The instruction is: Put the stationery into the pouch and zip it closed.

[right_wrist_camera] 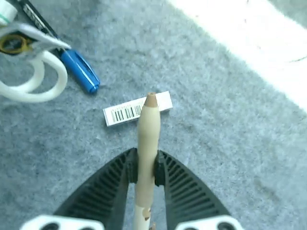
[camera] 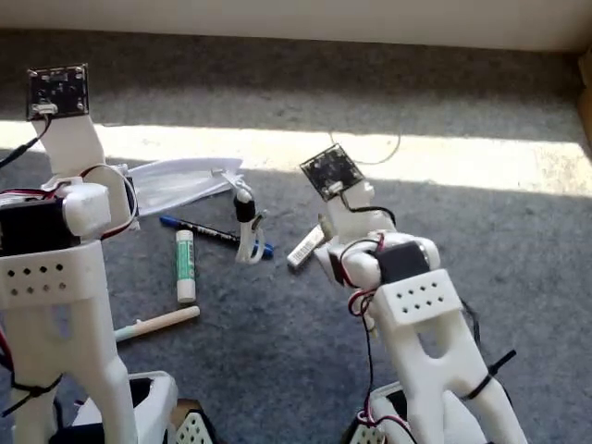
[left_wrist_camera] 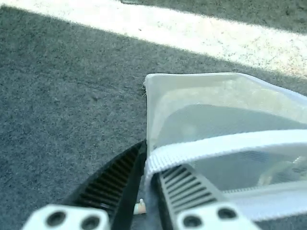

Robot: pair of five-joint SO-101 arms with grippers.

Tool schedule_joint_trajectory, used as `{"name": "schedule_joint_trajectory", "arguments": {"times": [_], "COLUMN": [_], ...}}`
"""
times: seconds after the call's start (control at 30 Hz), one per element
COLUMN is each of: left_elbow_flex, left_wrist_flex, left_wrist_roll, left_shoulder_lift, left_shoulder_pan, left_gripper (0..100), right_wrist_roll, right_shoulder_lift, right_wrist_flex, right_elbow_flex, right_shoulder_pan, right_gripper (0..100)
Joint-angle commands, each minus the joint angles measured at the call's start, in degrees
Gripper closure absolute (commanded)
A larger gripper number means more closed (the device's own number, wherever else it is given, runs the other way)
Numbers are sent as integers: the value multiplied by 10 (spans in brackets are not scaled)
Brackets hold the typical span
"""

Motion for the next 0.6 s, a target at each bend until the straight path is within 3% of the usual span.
{"name": "schedule_joint_trajectory", "arguments": {"times": [0.0, 0.13, 0.57], "left_elbow_flex": [-1, -1, -1], "left_wrist_flex": [2, 4, 4], "left_wrist_roll": [7, 15, 15], "left_shoulder_lift": [-2, -12, -11], "left_shoulder_pan": [14, 14, 14], "left_gripper": [993, 993, 993], "right_wrist_roll": [-13, -52, -56], "right_shoulder_lift": [-90, -153, -194], "right_wrist_flex": [1, 17, 49], "right_elbow_flex": [-9, -45, -214], "right_shoulder_pan": [6, -6, -195], "right_gripper": [993, 993, 993]}}
